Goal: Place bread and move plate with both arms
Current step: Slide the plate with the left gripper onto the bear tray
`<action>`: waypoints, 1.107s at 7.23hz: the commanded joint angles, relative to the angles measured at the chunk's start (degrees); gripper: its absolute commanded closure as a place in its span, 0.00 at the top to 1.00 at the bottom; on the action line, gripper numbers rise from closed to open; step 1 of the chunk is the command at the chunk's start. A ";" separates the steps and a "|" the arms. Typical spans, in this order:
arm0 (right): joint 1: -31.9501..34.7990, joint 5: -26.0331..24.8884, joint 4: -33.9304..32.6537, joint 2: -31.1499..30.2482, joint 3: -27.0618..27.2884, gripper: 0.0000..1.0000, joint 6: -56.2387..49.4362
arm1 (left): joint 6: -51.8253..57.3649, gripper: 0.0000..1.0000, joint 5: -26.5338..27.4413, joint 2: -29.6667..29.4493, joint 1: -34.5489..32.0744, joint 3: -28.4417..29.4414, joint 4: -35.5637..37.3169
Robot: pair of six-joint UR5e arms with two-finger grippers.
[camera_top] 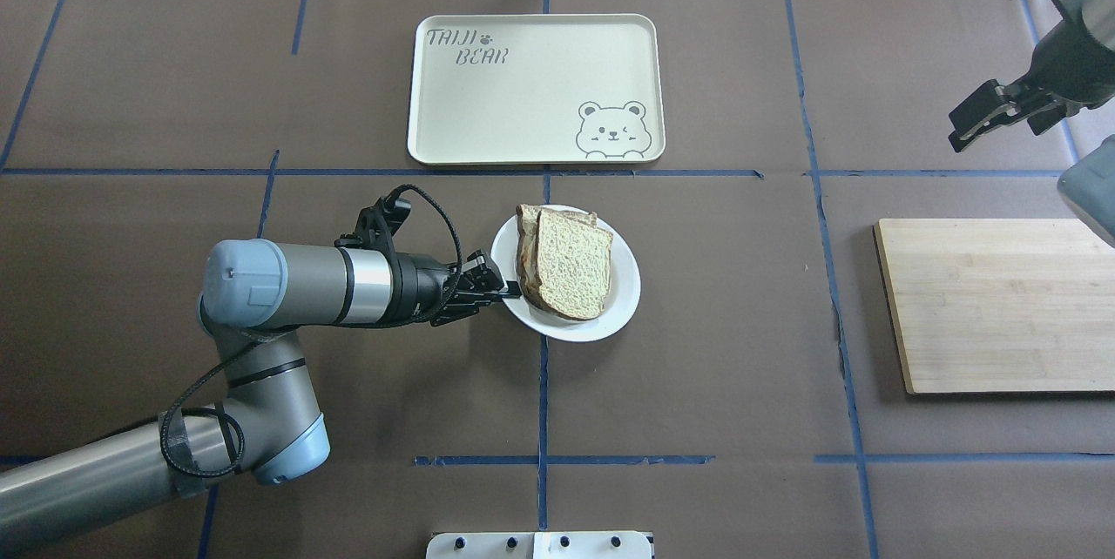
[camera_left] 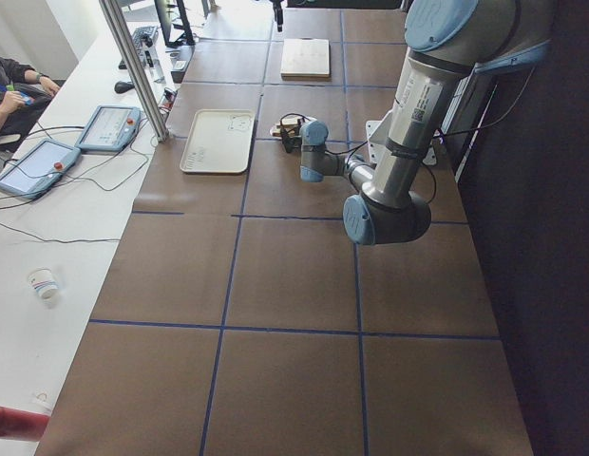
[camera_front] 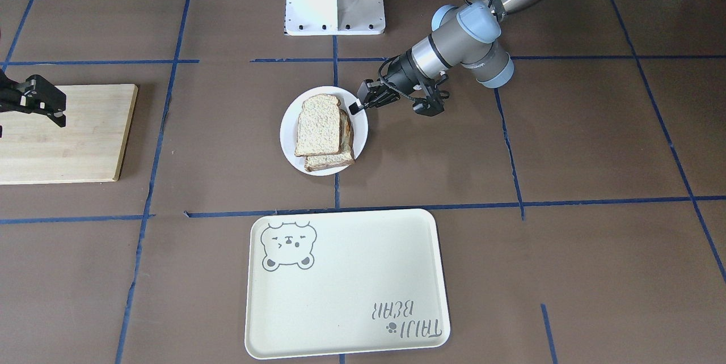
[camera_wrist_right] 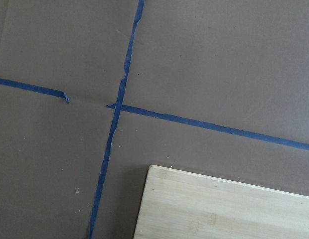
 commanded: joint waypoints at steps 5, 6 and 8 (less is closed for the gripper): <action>15.85 9.85 15.37 -15.81 -6.52 1.00 -13.87 | -24.15 0.00 18.22 -10.35 -5.77 8.48 0.19; 17.63 9.80 15.37 -15.91 -7.43 1.00 -14.63 | -27.67 0.00 19.82 -13.52 -7.70 14.28 0.27; 17.74 8.84 15.46 -15.56 -9.37 1.00 -14.55 | -28.05 0.00 20.02 -17.40 -10.60 24.66 0.36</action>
